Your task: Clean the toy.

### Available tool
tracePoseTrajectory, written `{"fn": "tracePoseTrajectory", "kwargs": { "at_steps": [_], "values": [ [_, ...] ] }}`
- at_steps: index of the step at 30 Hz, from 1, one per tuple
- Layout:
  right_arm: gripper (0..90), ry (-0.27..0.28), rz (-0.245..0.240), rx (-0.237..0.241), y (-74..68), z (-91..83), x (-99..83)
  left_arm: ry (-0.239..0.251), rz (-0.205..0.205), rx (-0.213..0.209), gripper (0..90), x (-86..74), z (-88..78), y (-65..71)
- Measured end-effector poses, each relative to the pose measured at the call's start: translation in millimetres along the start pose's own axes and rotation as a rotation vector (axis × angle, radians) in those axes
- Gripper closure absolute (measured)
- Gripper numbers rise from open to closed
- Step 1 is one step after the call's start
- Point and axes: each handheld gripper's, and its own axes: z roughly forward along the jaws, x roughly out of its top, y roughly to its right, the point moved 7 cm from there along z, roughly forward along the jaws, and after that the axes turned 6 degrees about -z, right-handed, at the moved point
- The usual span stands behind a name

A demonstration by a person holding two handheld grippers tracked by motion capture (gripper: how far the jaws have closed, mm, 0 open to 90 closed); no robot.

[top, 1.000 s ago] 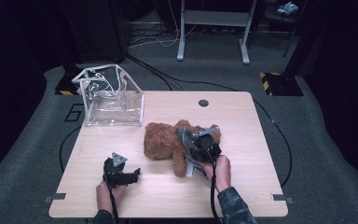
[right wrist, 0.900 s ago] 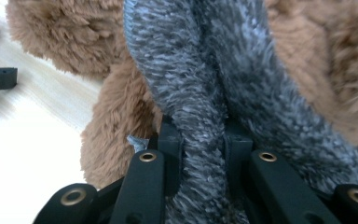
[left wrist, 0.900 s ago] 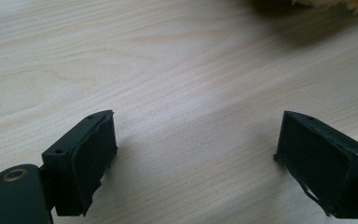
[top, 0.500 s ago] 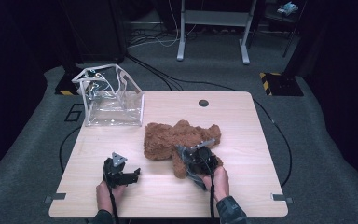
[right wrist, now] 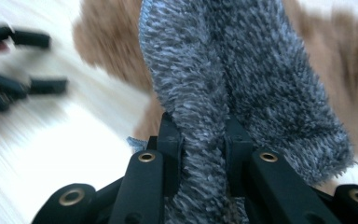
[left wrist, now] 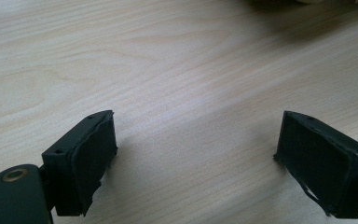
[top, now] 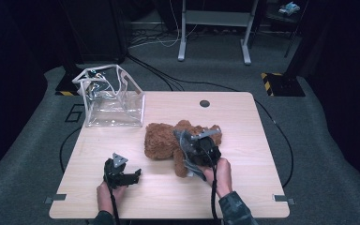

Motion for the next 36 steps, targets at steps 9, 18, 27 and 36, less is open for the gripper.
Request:
{"fn": "tracePoseTrajectory", "kwargs": {
  "at_steps": [9,18,27,36],
  "values": [
    [74.1,-0.054,0.0,0.034,-21.5,42.6,10.0,-0.011,0.009,0.0,11.7,-0.6,-0.8,-0.6],
    [74.5,-0.084,0.014,0.073,-28.7,40.9,-29.5,-0.01,0.008,0.0,11.7,-0.6,-0.8,-0.5],
    [74.6,-0.168,0.009,0.103,-36.9,47.1,-62.5,-0.009,0.007,0.001,11.7,-0.5,-0.7,-0.4],
    [73.9,-0.068,-0.039,0.061,-28.8,19.0,-21.9,-0.01,0.01,0.0,11.7,-0.6,-0.8,-0.5]
  ]
}}
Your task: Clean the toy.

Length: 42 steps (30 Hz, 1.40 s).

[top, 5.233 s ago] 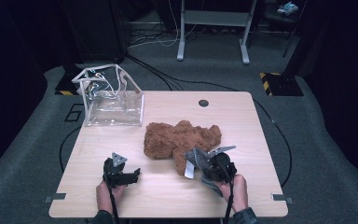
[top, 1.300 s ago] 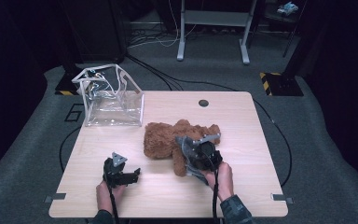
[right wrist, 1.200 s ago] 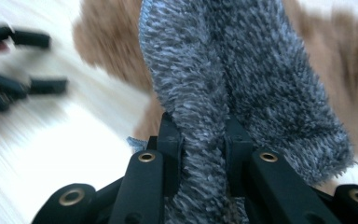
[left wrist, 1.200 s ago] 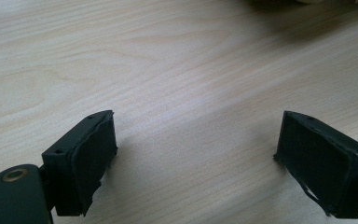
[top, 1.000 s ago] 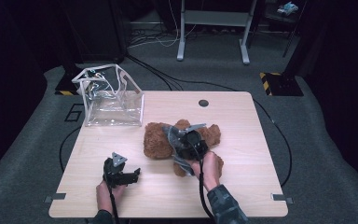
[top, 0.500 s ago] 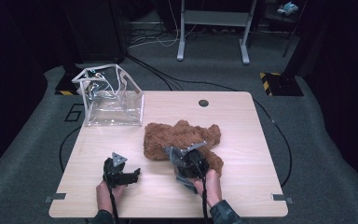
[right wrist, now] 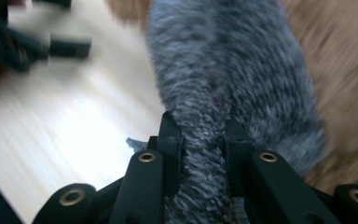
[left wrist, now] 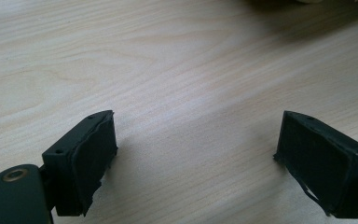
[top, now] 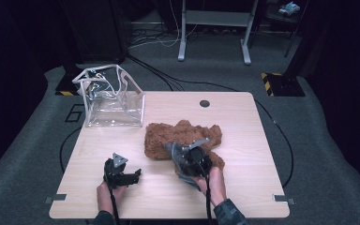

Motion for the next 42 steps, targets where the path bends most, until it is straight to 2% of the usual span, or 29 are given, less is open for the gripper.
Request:
{"fn": "tracePoseTrajectory", "kwargs": {
  "at_steps": [2,5,9,18,20,21,23,27,28,29,32,35,36,37,39,42],
  "values": [
    [73.6,0.032,-0.005,-0.024,5.3,-4.3,16.8,0.0,0.0,0.0,11.7,0.0,0.0,0.0],
    [73.3,0.052,0.007,-0.031,11.4,-2.4,33.6,0.0,0.0,0.0,11.7,0.0,0.0,0.0],
    [73.7,0.011,0.015,-0.026,13.4,15.7,39.0,0.0,-0.001,0.0,11.7,0.0,0.0,0.0],
    [74.7,-0.028,-0.007,0.002,-2.5,25.5,12.6,0.0,-0.001,0.0,11.7,0.0,0.0,0.0],
    [75.1,-0.074,-0.024,0.02,-11.6,31.8,-6.9,0.001,-0.001,0.0,11.7,0.0,0.0,0.1],
    [75.1,-0.074,-0.024,0.02,-11.6,31.8,-6.9,0.001,-0.001,0.0,11.7,0.0,0.1,0.1],
    [75.4,-0.118,-0.003,0.045,-18.7,39.2,-22.9,0.001,-0.002,0.0,11.7,0.0,0.1,0.1],
    [75.4,-0.116,-0.017,0.058,-19.6,38.6,-27.1,0.001,-0.002,0.0,11.7,0.1,0.1,0.1],
    [75.4,-0.094,-0.006,0.06,-20.6,30.4,-21.3,0.011,-0.014,0.0,11.7,0.5,0.8,0.9],
    [75.4,-0.094,-0.006,0.06,-20.6,30.4,-21.3,0.01,-0.013,0.0,11.7,0.5,0.7,0.8],
    [75.4,-0.032,-0.037,0.048,-19.2,13.6,-3.2,0.0,0.0,0.0,11.7,0.0,0.0,0.0],
    [75.4,0.031,-0.082,0.017,-15.3,-2.1,21.0,0.001,-0.002,0.0,11.7,0.0,0.0,0.1],
    [75.3,0.071,-0.095,-0.002,-12.7,-11.1,37.6,0.001,-0.002,0.0,11.7,0.0,0.0,0.1],
    [75.3,0.071,-0.095,-0.002,-12.7,-11.1,37.6,-0.006,0.005,-0.001,11.7,-0.3,-0.4,-0.3],
    [75.3,0.115,-0.1,-0.013,-9.4,-16.6,53.2,-0.005,0.005,-0.001,11.7,-0.3,-0.4,-0.3],
    [75.3,0.15,-0.098,-0.023,-8.0,-14.9,70.9,-0.004,0.006,-0.001,11.7,-0.3,-0.3,-0.3]
  ]
}}
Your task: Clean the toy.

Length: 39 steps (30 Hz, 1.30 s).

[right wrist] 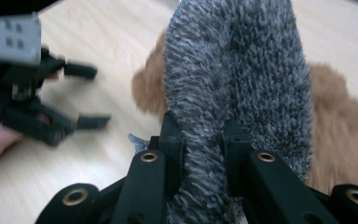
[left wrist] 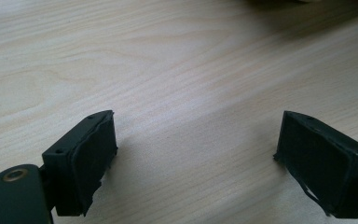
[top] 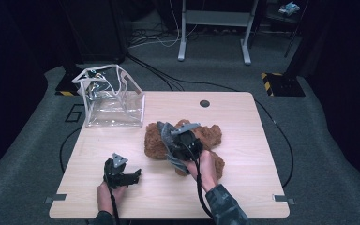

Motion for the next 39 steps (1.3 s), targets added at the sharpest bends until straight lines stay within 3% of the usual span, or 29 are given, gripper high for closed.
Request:
{"fn": "tracePoseTrajectory", "kwargs": {
  "at_steps": [2,7,17,22,28,33,36,39],
  "values": [
    [75.3,-0.008,0.024,0.005,-2.6,12.3,6.8,-0.001,0.0,-0.001,11.7,0.0,-0.1,0.0],
    [75.2,-0.054,0.019,0.033,-9.3,34.7,1.7,-0.003,0.0,-0.001,11.7,-0.2,-0.3,0.0],
    [75.4,-0.21,0.039,0.111,-36.3,75.4,-44.5,0.004,-0.007,0.0,11.7,0.2,0.3,0.3],
    [75.3,-0.242,0.04,0.128,-42.8,83.2,-60.4,0.005,-0.007,0.0,11.7,0.3,0.4,0.3],
    [75.1,-0.176,0.029,0.126,-39.8,56.7,-48.1,0.005,-0.007,0.0,11.7,0.3,0.4,0.3],
    [74.9,-0.085,-0.001,0.06,-23.2,32.5,-26.3,0.004,-0.007,0.0,11.7,0.2,0.3,0.4],
    [74.7,-0.067,0.034,0.041,-8.9,31.5,-20.0,0.005,-0.007,0.0,11.7,0.3,0.4,0.4],
    [74.7,-0.069,0.058,0.042,-5.4,37.2,-22.1,0.005,-0.007,0.0,11.7,0.3,0.4,0.3]
  ]
}}
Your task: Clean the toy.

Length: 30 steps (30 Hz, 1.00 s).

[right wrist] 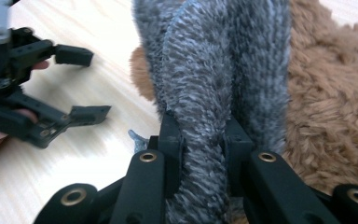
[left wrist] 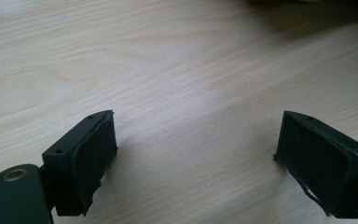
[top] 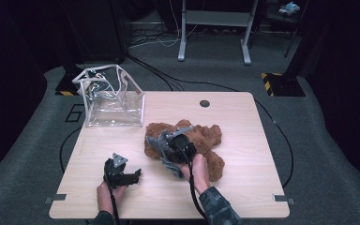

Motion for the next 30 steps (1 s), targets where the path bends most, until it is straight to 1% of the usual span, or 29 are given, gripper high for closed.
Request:
{"fn": "tracePoseTrajectory", "kwargs": {
  "at_steps": [1,2,3,4,5,6,7,8,10,11,12,13,15,17,19,20,21,23,24,25,28,29,30],
  "values": [
    [74.7,-0.008,0.008,0.008,0.3,3.9,-1.9,0.0,0.0,0.0,11.7,0.0,0.0,0.0],
    [74.8,-0.023,0.021,0.016,-1.5,13.0,-7.6,0.0,0.0,0.0,11.7,0.0,0.0,0.0],
    [74.8,-0.023,0.021,0.016,-1.5,13.0,-7.6,0.0,0.0,0.0,11.7,0.0,0.0,0.0],
    [74.8,-0.039,0.018,0.027,-4.3,18.1,-11.5,-0.001,0.0,0.0,11.7,0.0,-0.1,0.0],
    [74.9,-0.055,0.017,0.031,-7.4,22.8,-15.8,0.0,0.0,0.0,11.7,0.0,0.0,0.0],
    [74.9,-0.079,0.014,0.045,-11.5,27.5,-20.7,0.0,0.0,0.0,11.7,0.0,0.0,0.0],
    [74.9,-0.098,0.017,0.051,-15.5,32.4,-25.3,0.0,0.001,0.0,11.7,0.0,0.0,0.0],
    [74.9,-0.13,0.027,0.06,-19.3,35.0,-30.2,-0.001,0.0,-0.001,11.7,0.0,-0.1,0.0],
    [74.9,-0.143,0.026,0.074,-22.8,38.3,-35.5,0.0,0.0,0.0,11.7,0.0,0.0,0.0],
    [74.9,-0.133,0.015,0.065,-21.7,37.8,-36.1,0.0,0.0,0.0,11.7,0.0,0.0,0.0],
    [74.9,-0.132,0.03,0.074,-22.6,34.3,-35.7,0.0,-0.001,0.0,11.7,0.0,0.0,0.0],
    [74.9,-0.106,0.016,0.067,-20.7,31.0,-33.5,0.0,0.0,0.0,11.7,0.0,0.0,0.0],
    [74.9,-0.085,0.021,0.061,-17.8,19.5,-29.4,-0.001,0.001,0.0,11.7,0.0,-0.1,0.0],
    [74.9,-0.04,0.004,0.051,-11.3,6.4,-23.9,-0.001,0.001,0.0,11.7,0.0,-0.1,0.0],
    [74.9,-0.008,0.021,0.037,-4.9,-7.7,-19.6,0.0,0.001,0.0,11.7,0.0,-0.1,0.0],
    [74.9,0.021,0.03,0.02,4.6,-21.3,-17.7,0.0,0.0,0.001,11.7,0.0,-0.1,0.0],
    [74.9,0.021,0.03,0.02,4.6,-21.3,-17.7,0.0,0.001,0.001,11.7,0.0,-0.1,0.0],
    [74.9,0.045,0.049,0.003,15.2,-33.3,-18.4,0.0,0.001,0.001,11.8,0.0,-0.1,0.0],
    [74.9,0.069,0.08,-0.021,26.7,-43.6,-21.0,0.0,0.001,0.001,11.8,0.0,-0.1,0.1],
    [74.9,0.069,0.08,-0.021,26.7,-43.6,-21.0,-0.001,0.002,0.001,11.8,0.0,-0.1,0.0],
    [74.8,0.096,0.116,-0.053,44.9,-58.4,-27.9,-0.001,0.001,0.0,11.8,0.0,-0.1,0.1],
    [74.8,0.097,0.123,-0.062,50.8,-63.1,-31.2,0.003,0.004,0.001,11.7,0.3,0.1,-0.1],
    [74.8,0.104,0.135,-0.076,56.8,-67.7,-34.2,0.012,-0.01,0.002,11.7,0.8,0.8,0.7]
  ]
}}
